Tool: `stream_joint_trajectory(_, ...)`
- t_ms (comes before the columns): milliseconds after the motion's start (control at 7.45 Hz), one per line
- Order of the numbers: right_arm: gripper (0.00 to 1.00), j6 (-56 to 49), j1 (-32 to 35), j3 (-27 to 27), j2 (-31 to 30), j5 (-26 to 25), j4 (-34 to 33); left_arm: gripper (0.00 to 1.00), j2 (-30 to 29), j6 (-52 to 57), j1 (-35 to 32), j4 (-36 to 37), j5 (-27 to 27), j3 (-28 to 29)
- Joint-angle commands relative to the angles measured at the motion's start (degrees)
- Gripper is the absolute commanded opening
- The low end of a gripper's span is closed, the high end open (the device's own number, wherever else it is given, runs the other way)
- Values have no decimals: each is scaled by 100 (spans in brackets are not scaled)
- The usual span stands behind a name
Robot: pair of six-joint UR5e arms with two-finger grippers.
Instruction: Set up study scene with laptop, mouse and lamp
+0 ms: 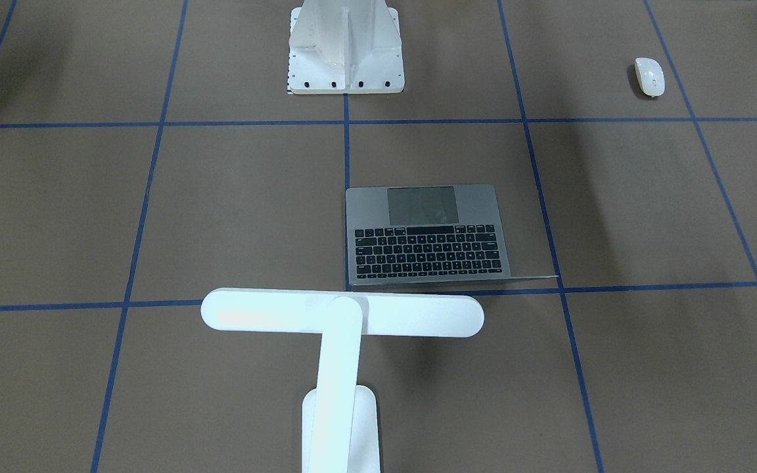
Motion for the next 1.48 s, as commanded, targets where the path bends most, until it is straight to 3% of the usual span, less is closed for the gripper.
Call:
stream_joint_trajectory(0, 99, 759, -126, -87, -36, 172, -216, 100, 124, 8, -10, -5, 123, 1)
stream_joint_trajectory(134, 99, 1222, -109, -176, -62, 478, -409, 100, 125, 8, -10, -5, 124, 1)
stream_joint_trajectory(537, 100, 2524, -309, -159, -212, 508, -454, 100, 229, -1, -10, 4, 141, 1)
stream_joint_trajectory(1074, 99, 2755, -487, -229, -282, 508, -982, 100, 344, 8, -10, -40, 132, -69)
stream_joint_trajectory(1342, 90, 2896, -539, -588, -396, 543, -973, 100, 353, 8, -10, -58, 132, -78)
